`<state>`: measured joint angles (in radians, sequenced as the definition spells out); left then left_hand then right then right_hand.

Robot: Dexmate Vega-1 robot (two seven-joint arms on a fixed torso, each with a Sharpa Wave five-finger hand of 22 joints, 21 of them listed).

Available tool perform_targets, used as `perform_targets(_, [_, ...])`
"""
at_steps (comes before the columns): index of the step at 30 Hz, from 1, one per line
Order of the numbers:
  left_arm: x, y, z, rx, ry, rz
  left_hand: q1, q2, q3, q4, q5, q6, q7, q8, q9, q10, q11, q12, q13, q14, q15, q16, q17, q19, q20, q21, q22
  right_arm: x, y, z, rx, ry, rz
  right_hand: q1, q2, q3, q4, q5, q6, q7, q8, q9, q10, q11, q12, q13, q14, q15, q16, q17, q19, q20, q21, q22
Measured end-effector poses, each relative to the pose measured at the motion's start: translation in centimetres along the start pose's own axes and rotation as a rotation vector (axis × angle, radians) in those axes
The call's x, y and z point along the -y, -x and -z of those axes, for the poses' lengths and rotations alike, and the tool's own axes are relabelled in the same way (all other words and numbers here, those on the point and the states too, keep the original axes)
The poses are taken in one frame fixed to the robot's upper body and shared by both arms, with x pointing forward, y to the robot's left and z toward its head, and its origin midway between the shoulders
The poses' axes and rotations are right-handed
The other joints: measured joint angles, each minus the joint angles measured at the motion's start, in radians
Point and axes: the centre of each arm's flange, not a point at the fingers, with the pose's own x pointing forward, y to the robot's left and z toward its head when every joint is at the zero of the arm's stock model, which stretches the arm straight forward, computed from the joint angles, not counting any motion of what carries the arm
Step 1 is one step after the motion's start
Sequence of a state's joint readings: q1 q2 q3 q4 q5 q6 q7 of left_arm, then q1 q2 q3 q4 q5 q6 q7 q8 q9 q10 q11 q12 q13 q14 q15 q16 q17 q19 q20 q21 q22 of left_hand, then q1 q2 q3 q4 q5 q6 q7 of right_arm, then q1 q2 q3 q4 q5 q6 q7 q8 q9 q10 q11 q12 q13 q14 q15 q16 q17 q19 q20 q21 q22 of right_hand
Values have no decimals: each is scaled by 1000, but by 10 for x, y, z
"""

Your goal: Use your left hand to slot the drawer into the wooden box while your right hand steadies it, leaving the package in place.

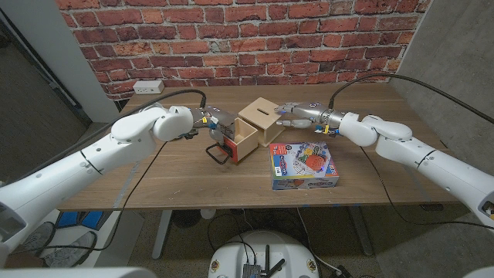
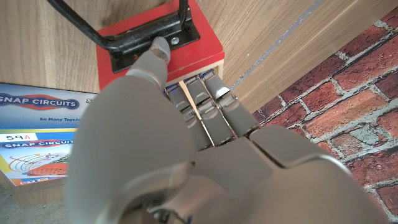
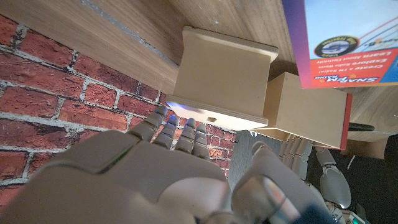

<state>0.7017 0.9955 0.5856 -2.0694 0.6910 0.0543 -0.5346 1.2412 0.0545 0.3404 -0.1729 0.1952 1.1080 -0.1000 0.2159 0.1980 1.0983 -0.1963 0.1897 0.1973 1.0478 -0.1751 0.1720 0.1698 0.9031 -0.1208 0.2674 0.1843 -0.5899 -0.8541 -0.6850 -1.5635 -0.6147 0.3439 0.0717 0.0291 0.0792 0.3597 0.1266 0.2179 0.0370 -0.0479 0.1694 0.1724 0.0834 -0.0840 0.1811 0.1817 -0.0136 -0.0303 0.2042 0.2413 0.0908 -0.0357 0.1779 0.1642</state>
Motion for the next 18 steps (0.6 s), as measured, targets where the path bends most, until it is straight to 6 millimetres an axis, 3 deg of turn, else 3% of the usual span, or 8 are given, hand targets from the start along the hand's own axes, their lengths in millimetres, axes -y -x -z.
perform_targets(18, [2, -2, -3, -12, 6, -16, 0, 0, -1, -1, 5, -3, 0, 3, -1, 2, -2, 0, 1, -2, 2, 8, 0, -1, 1, 0, 0, -2, -1, -3, 15, 63, -35, -6, 0, -4, 4, -1, 0, 0, 5, 0, -5, -5, 0, 0, 1, -1, 0, 0, 0, 0, -1, -1])
